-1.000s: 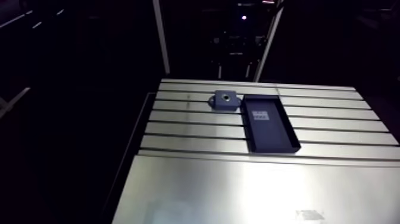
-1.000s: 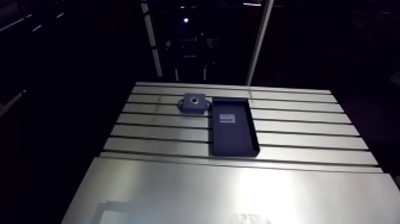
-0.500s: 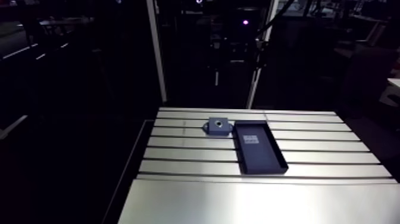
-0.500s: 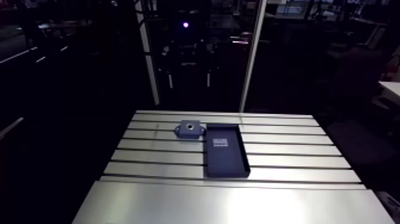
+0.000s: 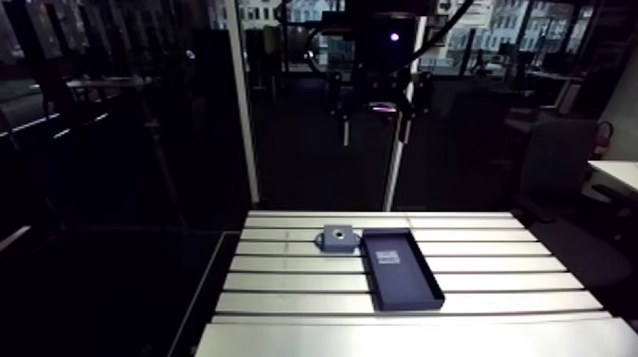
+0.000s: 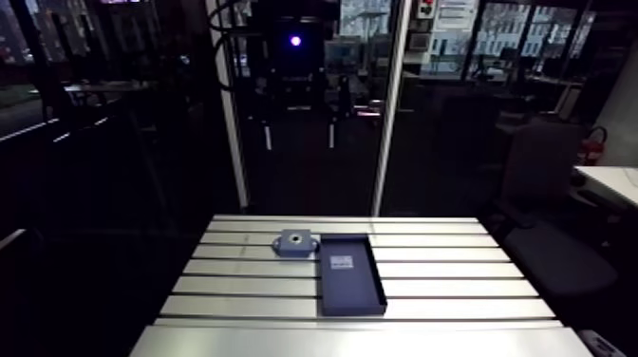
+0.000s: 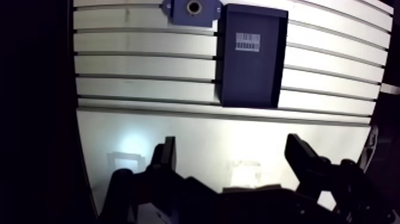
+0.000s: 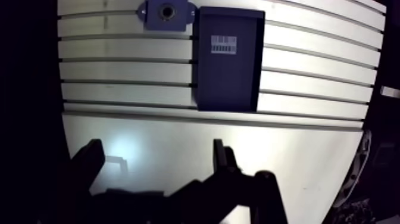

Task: Pick up the bearing and press it into the housing until flush.

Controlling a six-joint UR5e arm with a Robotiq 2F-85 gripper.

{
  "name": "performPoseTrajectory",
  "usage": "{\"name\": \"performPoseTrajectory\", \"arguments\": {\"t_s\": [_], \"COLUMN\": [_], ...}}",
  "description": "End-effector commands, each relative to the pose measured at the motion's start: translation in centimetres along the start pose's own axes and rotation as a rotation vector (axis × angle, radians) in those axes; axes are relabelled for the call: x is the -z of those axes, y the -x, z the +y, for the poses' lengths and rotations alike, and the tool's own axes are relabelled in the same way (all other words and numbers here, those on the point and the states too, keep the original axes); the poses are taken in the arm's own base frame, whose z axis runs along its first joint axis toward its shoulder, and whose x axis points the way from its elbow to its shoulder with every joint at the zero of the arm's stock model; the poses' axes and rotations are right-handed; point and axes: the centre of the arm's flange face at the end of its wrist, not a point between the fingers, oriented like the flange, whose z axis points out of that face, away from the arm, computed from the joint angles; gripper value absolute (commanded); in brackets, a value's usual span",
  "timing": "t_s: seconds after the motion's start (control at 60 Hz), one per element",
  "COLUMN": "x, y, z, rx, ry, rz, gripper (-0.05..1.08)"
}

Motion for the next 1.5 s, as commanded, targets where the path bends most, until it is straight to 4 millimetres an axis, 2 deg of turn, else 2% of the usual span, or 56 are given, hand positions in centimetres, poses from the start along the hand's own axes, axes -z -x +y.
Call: {"name": "performPoseTrajectory", "arguments": {"t_s": [0.017, 0.367, 0.667, 1.5], "x": [5.9, 6.3, 5.1, 4.9], "y": [4.2, 4.1, 3.1, 2.7], "z": [0.3, 0.5, 0.6, 0.4], "rx": [0.001, -0.003, -0.003, -0.004], "ry": [-0.004, -0.004, -0.007, -0.021], "rz": [0.067, 0.067, 0.045, 0.042], "gripper": [0.01, 0.01, 0.01, 0.01]}}
